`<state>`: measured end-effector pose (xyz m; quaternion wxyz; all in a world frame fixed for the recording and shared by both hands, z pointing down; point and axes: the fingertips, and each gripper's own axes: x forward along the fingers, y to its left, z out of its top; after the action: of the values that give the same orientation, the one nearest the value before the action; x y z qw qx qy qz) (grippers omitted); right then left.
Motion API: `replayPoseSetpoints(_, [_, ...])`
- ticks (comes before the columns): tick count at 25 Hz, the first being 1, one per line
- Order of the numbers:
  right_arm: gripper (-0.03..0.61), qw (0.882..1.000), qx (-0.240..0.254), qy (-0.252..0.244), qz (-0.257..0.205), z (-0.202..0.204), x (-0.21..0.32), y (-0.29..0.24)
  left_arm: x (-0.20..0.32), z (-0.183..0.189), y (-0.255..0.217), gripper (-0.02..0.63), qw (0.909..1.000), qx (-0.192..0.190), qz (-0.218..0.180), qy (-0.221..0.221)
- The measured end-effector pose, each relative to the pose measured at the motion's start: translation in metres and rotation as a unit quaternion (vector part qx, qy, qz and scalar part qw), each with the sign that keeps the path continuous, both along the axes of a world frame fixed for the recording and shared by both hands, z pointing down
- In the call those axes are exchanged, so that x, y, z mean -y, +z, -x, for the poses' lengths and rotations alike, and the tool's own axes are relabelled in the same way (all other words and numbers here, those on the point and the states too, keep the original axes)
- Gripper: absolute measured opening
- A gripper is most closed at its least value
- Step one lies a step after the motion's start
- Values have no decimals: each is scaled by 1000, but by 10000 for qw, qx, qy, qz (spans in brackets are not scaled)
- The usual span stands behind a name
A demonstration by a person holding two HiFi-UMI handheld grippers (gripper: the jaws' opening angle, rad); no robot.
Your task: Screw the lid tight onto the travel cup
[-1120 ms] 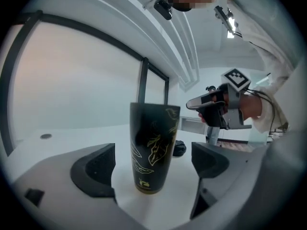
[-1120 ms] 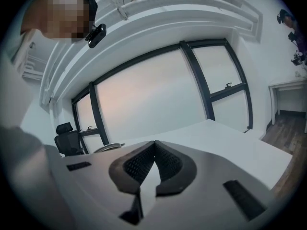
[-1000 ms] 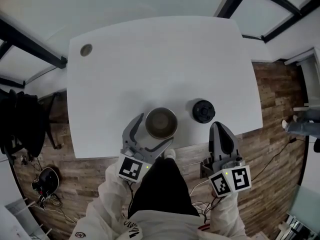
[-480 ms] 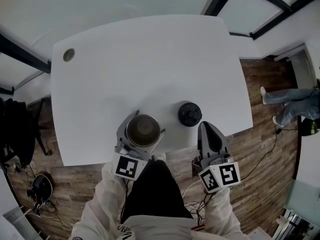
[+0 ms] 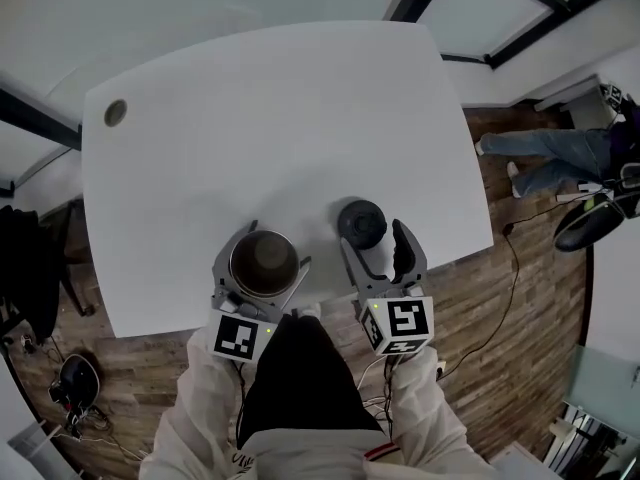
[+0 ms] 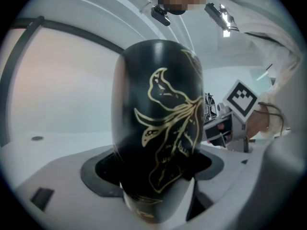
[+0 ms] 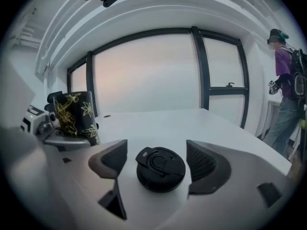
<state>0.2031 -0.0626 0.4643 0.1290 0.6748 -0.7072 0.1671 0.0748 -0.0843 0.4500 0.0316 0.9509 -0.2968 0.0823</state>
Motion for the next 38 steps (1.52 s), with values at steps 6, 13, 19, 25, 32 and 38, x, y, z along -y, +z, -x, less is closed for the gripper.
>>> replayPoseSetpoints(6, [423,9995,8,58,307,-6,20,29,-1,0,-5,402,9996,194,-162,99])
replayPoseSetpoints(13, [423,9977,-256,-190,591,2,31,47,-2,4,-3,402,9996,188,-184,96])
replayPoseSetpoints(19, [423,9967,-331,-424,603,3,31,47,-1,2,-5,402,9995,150,-244,99])
replayPoseSetpoints(25, [422,9982,83,-527,282,6,29,30,-1,2,-3,402,9998,128,-162,65])
replayPoseSetpoints(32, [422,9898,537,-1246,-443,36,18,-93,-4,0,-3,402,9998,68,-155,38])
replayPoseSetpoints(38, [422,9638,272,-2608,-484,100,17,-171,-2,1,-4,402,9998,32,-202,17])
